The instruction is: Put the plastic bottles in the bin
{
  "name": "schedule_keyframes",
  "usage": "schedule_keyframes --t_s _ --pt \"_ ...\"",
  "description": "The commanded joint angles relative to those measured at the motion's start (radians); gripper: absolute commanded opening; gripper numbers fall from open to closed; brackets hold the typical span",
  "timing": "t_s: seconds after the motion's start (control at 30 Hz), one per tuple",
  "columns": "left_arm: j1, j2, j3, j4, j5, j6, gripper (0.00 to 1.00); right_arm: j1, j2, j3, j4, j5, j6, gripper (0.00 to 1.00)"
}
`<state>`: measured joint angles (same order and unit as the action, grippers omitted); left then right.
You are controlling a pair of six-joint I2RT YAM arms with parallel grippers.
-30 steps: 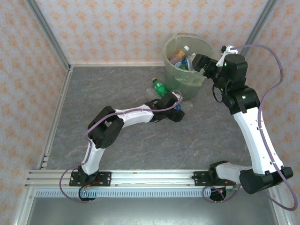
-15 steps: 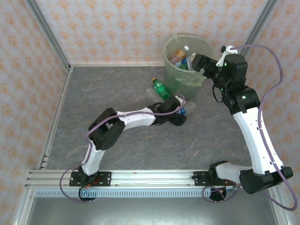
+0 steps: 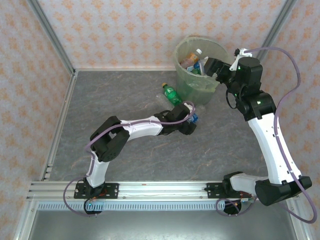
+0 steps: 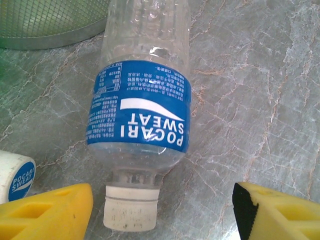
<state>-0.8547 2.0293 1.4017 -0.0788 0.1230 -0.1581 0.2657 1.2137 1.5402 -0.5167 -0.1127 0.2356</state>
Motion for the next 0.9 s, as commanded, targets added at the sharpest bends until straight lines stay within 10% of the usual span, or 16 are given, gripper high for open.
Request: schedule_keyframes --t_s 0.0,0.43,0.87 --pt "0.006 0.046 0.036 -0.021 -0.015 0.0 0.74 0.004 0.003 0.032 0.004 -0.003 -0.009 1.0" --pt "0.007 0.117 0.077 -0.054 -0.016 0.008 0.63 0.006 0.004 0.03 0.009 -0.002 -0.007 1.0" --pt "0.006 0.128 0.114 -0.083 -0.025 0.015 0.24 0.005 0.0 0.011 0.023 -0.007 -0.006 1.0"
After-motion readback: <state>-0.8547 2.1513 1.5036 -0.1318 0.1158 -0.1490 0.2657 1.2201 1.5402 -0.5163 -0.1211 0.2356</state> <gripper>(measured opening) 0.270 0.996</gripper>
